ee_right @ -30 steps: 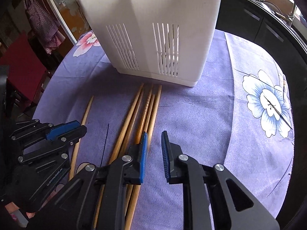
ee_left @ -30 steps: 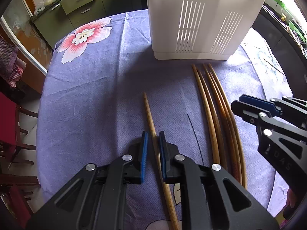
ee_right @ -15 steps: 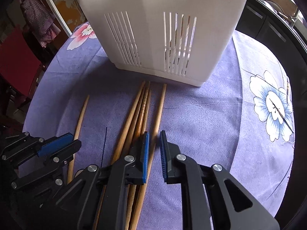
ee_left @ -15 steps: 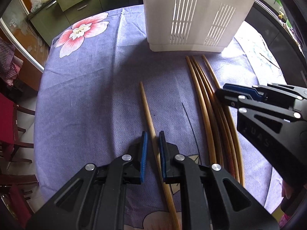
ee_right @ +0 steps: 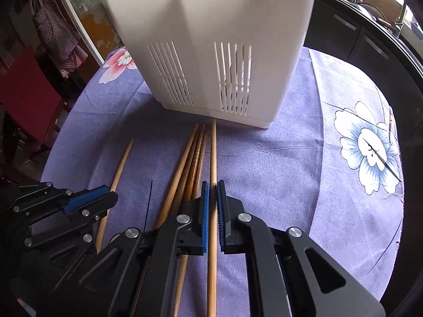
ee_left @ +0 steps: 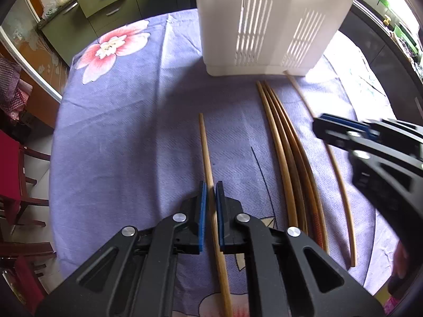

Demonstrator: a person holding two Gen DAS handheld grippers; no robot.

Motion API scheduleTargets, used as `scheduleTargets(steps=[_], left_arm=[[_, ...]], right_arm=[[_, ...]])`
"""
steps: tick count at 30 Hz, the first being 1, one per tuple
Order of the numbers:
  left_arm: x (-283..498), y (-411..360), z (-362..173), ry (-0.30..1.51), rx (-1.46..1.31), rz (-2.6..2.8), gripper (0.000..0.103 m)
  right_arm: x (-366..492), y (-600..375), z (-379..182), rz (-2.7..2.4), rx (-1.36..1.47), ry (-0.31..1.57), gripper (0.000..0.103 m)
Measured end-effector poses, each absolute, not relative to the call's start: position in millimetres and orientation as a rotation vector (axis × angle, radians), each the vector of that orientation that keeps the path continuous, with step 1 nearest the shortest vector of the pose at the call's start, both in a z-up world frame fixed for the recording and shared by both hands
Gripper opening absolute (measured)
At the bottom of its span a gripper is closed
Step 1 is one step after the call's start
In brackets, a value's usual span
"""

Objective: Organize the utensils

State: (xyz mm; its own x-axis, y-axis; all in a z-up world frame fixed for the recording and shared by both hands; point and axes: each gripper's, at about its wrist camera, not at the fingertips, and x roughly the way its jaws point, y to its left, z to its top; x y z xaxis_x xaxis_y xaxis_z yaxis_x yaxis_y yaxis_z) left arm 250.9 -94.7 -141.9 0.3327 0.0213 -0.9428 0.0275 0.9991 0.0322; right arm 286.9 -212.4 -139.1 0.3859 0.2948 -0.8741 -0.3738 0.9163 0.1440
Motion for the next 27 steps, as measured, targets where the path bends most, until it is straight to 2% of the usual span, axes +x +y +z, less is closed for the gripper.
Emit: scheduleTargets(steps=[12, 27], left_arm=[[218, -85, -69, 1.074, 0.049, -0.044, 0.006], [175, -96, -20, 0.956, 0.101, -0.077, 0.006]], right_arm=[[215, -265, -45, 0.493, -0.008, 0.867, 0.007], [160, -297, -17, 0.500, 0.002, 0.772, 0.007]])
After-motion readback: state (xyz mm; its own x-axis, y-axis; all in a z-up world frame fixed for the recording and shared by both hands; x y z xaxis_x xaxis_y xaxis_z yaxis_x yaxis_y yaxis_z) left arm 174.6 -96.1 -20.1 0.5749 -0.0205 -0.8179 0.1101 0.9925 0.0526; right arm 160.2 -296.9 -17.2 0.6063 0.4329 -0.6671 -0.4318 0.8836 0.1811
